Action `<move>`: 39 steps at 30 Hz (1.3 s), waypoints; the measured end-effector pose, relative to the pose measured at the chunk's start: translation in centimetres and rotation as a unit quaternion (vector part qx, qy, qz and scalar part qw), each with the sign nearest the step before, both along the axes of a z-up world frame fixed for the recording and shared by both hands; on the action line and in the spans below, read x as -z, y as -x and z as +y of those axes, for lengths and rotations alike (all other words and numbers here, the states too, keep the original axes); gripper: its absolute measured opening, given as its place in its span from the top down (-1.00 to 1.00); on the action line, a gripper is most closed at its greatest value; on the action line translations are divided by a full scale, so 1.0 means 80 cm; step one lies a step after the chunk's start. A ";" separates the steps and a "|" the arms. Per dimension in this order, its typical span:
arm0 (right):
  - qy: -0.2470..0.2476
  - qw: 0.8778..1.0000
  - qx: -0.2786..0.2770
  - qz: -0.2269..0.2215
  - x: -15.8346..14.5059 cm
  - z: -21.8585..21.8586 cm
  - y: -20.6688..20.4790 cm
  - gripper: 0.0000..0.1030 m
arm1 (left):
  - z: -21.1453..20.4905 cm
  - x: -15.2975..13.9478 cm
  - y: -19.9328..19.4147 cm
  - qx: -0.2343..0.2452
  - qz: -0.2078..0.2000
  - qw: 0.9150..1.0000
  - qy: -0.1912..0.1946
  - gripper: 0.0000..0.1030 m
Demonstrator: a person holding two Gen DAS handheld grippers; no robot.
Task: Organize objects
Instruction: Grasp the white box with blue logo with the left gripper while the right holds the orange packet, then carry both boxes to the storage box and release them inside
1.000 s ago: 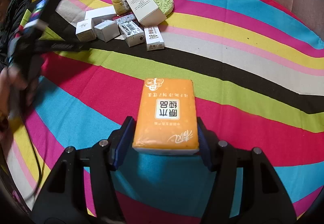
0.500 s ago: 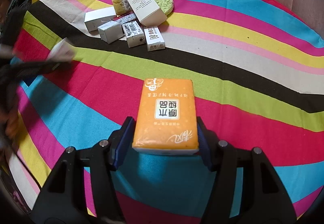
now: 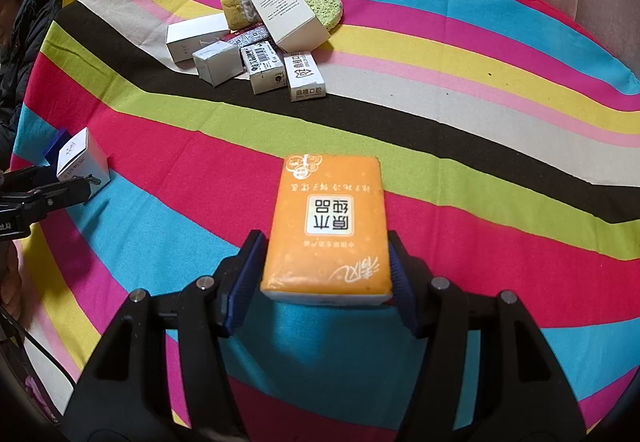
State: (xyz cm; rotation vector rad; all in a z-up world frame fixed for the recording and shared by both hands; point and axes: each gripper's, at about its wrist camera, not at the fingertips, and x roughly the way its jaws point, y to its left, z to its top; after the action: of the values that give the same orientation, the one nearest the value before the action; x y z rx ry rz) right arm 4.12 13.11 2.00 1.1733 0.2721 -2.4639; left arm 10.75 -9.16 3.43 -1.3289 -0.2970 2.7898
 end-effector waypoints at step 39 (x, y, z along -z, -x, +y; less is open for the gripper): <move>0.022 0.999 0.039 -0.014 -0.008 0.002 -0.035 -0.08 | 0.008 0.003 0.015 -0.006 0.003 0.997 0.078 0.15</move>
State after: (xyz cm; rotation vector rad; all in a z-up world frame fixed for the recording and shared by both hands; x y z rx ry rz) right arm 6.91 13.26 2.65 1.2201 0.1676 -2.5045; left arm 9.57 -8.51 3.16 -1.3514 -0.0891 2.8776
